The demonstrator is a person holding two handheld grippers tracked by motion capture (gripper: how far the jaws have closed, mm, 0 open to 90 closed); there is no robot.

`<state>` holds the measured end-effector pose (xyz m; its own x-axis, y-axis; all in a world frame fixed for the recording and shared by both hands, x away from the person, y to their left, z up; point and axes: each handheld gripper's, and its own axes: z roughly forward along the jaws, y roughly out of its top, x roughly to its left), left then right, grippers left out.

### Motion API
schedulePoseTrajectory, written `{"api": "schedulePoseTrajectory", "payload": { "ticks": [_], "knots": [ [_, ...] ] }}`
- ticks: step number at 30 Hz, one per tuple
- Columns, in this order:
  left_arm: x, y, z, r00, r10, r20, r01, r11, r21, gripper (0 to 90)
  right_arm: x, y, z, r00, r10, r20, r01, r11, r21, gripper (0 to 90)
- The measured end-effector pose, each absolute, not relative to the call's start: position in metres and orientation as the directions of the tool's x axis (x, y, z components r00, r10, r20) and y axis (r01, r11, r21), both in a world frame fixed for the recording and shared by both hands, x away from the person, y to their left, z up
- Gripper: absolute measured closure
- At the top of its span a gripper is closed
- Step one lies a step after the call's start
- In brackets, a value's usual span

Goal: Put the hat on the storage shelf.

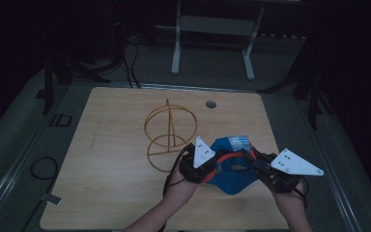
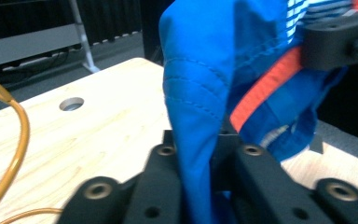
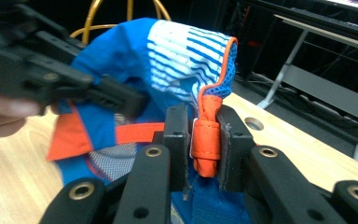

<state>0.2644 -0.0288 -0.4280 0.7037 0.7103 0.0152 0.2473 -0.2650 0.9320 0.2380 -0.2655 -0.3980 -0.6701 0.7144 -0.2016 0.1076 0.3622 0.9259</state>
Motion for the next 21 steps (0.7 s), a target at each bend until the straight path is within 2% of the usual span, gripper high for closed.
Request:
{"api": "schedulePoseTrajectory", "payload": {
  "ticks": [11,18,21],
  "knots": [
    [0.262,-0.033,-0.418,0.704,0.7,0.119,0.19,-0.346,0.919,89.6,0.231,-0.268,-0.406,-0.695,0.705,-0.142,0.13,0.317,0.94,72.9],
    [0.259,-0.034,-0.41,0.706,0.688,0.166,0.146,-0.371,0.917,89.6,0.219,-0.279,-0.404,-0.715,0.692,-0.103,0.142,0.288,0.947,65.2],
    [0.257,-0.036,-0.404,0.71,0.673,0.206,0.107,-0.393,0.913,89.6,0.212,-0.281,-0.404,-0.731,0.676,-0.093,0.155,0.297,0.942,56.8]
  ]
}}
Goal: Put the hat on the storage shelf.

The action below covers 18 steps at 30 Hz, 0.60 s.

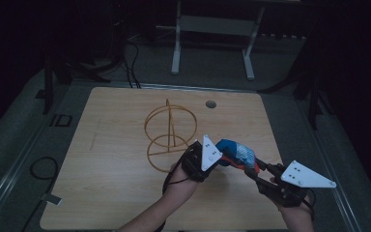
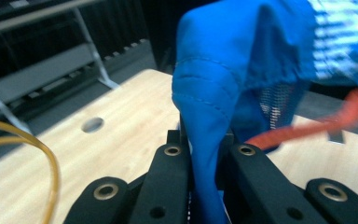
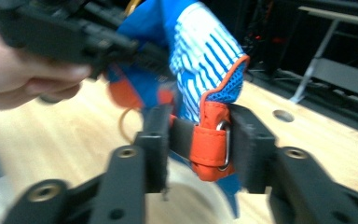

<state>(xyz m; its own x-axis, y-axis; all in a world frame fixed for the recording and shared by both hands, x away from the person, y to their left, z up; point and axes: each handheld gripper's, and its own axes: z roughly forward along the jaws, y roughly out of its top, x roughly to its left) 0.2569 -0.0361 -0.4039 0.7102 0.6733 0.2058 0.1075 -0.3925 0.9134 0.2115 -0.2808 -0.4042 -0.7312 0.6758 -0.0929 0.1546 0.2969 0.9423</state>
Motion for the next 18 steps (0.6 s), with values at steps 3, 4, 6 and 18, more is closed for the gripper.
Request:
{"api": "schedulePoseTrajectory", "payload": {
  "ticks": [3,4,6,18],
  "knots": [
    [0.257,-0.036,-0.398,0.708,0.668,0.23,0.081,-0.401,0.912,89.6,0.199,-0.282,-0.402,-0.746,0.659,-0.093,0.146,0.297,0.944,51.1],
    [0.258,-0.034,-0.396,0.711,0.663,0.234,0.071,-0.399,0.914,89.6,0.196,-0.283,-0.401,-0.748,0.657,-0.096,0.139,0.297,0.945,49.8],
    [0.258,-0.032,-0.392,0.721,0.649,0.242,0.054,-0.4,0.915,89.6,0.188,-0.287,-0.395,-0.755,0.649,-0.1,0.125,0.291,0.948,48.1],
    [0.263,-0.008,-0.372,0.79,0.534,0.3,-0.097,-0.375,0.922,89.5,0.188,-0.31,-0.376,-0.728,0.674,-0.125,0.095,0.279,0.955,51.0]
  ]
}}
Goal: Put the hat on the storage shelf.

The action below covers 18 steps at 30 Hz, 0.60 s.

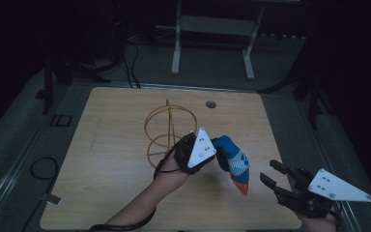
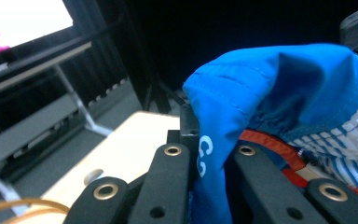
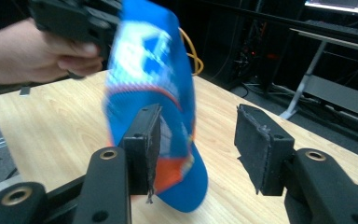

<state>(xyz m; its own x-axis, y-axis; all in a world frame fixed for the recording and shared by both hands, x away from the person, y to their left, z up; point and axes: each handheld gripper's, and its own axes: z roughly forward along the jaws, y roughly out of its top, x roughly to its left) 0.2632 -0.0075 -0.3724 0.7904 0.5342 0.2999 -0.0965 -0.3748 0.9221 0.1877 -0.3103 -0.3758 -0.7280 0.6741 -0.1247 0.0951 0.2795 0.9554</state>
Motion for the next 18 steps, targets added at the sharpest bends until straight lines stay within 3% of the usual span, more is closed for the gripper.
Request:
{"api": "schedulePoseTrajectory", "payload": {
  "ticks": [7,18],
  "knots": [
    [0.264,0.013,-0.362,0.875,0.373,0.308,-0.191,-0.318,0.929,89.4,0.191,-0.308,-0.373,-0.751,0.649,-0.118,0.081,0.268,0.96,52.9],
    [0.261,0.019,-0.364,0.928,0.271,0.256,-0.193,-0.24,0.951,89.3,0.184,-0.272,-0.368,-0.84,0.524,-0.138,0.026,0.292,0.956,52.3]
  ]
}}
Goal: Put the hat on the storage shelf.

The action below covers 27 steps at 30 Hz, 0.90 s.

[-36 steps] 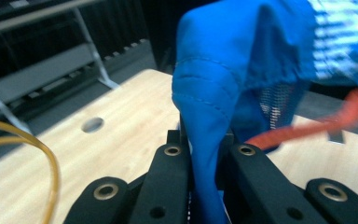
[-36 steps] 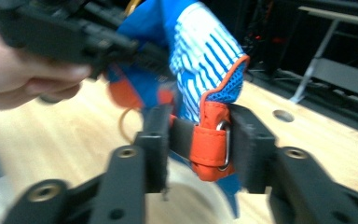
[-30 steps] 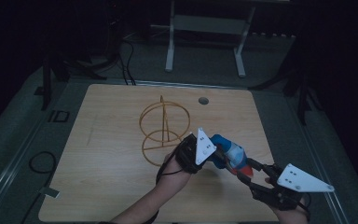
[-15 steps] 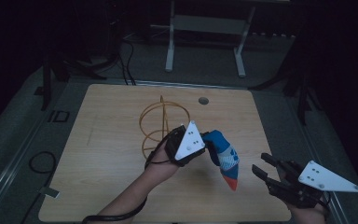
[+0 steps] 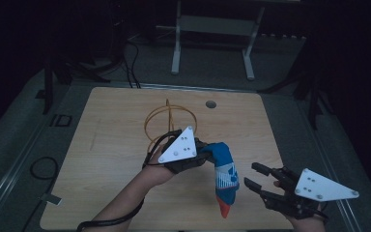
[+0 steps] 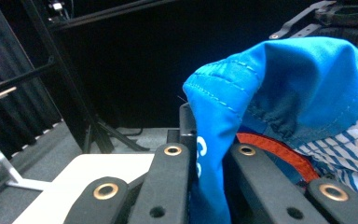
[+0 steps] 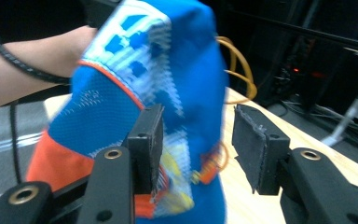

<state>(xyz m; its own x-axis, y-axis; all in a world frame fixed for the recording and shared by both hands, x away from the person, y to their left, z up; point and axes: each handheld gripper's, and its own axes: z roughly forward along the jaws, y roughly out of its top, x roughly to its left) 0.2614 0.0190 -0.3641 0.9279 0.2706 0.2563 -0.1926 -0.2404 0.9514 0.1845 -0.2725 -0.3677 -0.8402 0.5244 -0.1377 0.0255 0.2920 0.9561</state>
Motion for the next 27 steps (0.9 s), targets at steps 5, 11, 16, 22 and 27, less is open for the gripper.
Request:
{"api": "schedulePoseTrajectory", "payload": {
  "ticks": [5,11,16,22,27],
  "knots": [
    [0.257,0.015,-0.367,0.946,0.211,0.247,-0.198,-0.231,0.953,89.3,0.189,-0.256,-0.371,-0.846,0.508,-0.161,0.014,0.323,0.946,50.2],
    [0.255,0.014,-0.371,0.952,0.191,0.238,-0.194,-0.225,0.955,89.3,0.197,-0.245,-0.375,-0.859,0.487,-0.157,0.018,0.336,0.942,54.9],
    [0.256,0.016,-0.371,0.956,0.19,0.224,-0.181,-0.218,0.959,89.3,0.195,-0.242,-0.373,-0.857,0.483,-0.178,-0.001,0.345,0.939,81.1],
    [0.255,0.017,-0.37,0.953,0.195,0.231,-0.187,-0.219,0.958,89.2,0.191,-0.245,-0.369,-0.839,0.506,-0.202,-0.023,0.338,0.941,90.0],
    [0.255,0.018,-0.372,0.951,0.205,0.233,-0.188,-0.219,0.957,89.2,0.186,-0.247,-0.367,-0.815,0.527,-0.24,-0.041,0.361,0.932,90.0]
  ]
}}
